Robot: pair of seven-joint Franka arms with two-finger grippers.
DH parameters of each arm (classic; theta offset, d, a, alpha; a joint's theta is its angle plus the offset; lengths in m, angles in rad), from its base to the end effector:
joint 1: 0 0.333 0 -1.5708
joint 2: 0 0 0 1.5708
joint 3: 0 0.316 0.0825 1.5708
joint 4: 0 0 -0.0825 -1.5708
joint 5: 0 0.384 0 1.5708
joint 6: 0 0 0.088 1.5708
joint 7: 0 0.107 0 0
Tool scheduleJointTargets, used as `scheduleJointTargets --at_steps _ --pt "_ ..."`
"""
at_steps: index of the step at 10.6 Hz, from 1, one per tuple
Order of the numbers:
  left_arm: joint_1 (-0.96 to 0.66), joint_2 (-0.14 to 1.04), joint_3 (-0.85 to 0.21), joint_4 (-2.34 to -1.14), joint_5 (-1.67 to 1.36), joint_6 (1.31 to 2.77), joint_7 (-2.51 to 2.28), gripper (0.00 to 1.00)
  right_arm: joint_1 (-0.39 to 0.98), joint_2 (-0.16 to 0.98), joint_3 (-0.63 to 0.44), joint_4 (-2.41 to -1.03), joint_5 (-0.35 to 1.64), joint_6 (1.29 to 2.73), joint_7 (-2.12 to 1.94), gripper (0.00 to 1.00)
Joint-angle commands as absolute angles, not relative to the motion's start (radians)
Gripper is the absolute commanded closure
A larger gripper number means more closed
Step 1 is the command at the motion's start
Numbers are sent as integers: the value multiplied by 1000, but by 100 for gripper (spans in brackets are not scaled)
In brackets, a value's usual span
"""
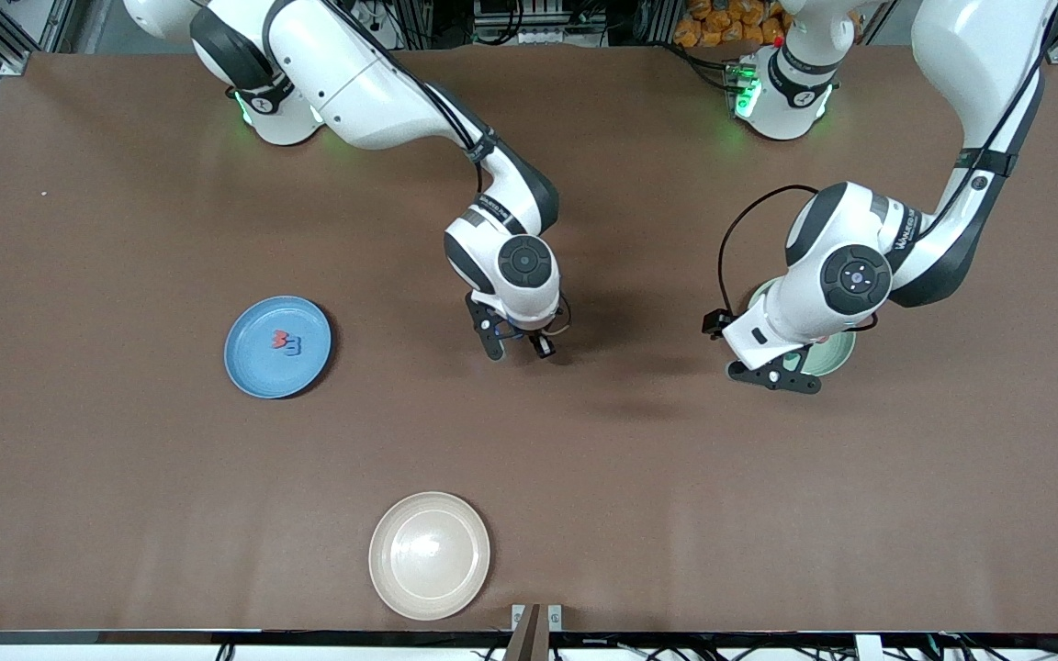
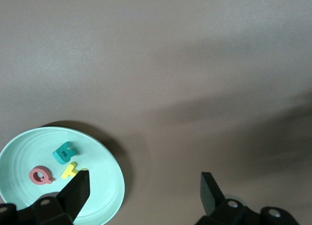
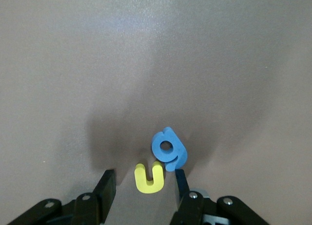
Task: Sort upper and lower case letters into plates
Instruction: 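Lower the right gripper over the yellow u and grasp it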
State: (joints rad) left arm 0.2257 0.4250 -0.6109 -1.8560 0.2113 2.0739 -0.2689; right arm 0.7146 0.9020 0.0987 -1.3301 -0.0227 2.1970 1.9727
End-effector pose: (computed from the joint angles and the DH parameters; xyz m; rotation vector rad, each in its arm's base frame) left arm 0.5844 -0.2002 0.3181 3.0977 -0.3158 -0.2094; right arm 0.5189 0.5240 0.1856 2.5909 -1.7383 -0.1004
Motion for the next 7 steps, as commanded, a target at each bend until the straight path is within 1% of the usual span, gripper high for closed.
scheduleJointTargets --at_steps 1,7 --pt "229 431 -612 -1844 189 2057 -261 0 721 908 97 -1328 -28 2210 1991 43" --pt "229 433 -612 -1844 190 2057 -261 0 721 914 98 -1328 -25 2218 1991 43"
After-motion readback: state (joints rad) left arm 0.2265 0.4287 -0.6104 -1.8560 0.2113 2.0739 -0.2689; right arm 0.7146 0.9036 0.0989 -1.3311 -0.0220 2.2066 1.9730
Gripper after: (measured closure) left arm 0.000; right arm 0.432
